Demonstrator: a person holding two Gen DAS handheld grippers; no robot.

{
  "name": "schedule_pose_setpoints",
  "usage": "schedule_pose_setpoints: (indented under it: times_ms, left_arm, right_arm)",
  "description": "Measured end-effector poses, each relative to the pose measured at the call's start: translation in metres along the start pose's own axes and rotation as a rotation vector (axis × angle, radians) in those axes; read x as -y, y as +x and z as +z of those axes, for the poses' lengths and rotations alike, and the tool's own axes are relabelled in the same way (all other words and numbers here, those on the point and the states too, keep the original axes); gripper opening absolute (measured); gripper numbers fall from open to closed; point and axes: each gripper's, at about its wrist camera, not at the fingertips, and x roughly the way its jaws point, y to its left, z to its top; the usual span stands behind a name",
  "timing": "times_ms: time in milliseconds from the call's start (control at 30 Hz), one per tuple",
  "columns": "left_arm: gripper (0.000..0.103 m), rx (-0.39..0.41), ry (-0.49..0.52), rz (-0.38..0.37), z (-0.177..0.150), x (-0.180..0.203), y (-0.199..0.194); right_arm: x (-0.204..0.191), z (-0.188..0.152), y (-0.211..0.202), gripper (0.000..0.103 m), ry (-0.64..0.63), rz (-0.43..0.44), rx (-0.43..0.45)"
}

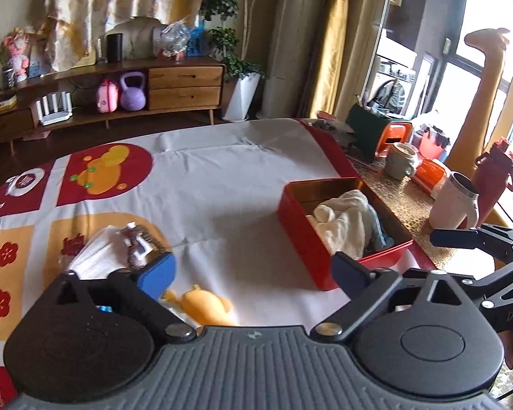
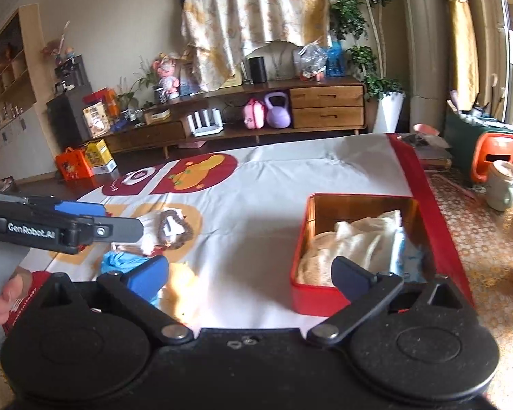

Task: Organize soft objects
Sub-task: 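Lower the right tool onto the yellow duck while the left tool reaches the blue gloves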

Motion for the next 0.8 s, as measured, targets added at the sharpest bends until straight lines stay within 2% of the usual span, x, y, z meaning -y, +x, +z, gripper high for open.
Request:
schedule_pose_setpoints:
  times_ms: [133,333,467,633,800]
  left_arm:
    - [0.102,0.001,-0.037,0.012,-0.008,-0.025,-0.007]
    - [0.102,0.011,-0.101,0.088,-0.025,-0.064,-0.009]
    - [0.102,-0.011,-0.143,0.110,-0.040,-0.087,-0.001]
    - [0.102,-0.023,-0.120,0.191,-0.063,-0.094,0.011]
    - [0.102,-0.031,-0.148,0.174,-0.079,-0.103,0.026]
  right_arm:
    - [-0.014,-0.006,0.014,0.101,0.006,0.017,-0.009]
    - [-0.042,-0.016,0.033,0.101,-0.023,0.067,-0.034]
    - [-0.056,-0.020,0.049,0.101,-0.031,0.096,-0.067]
    - [-0.065,-0.025,0.067,0.099,-0.042,0.096,-0.086]
    - [-0.072,-0.028,0.089,0.093,-0.067,0.095,-0.130]
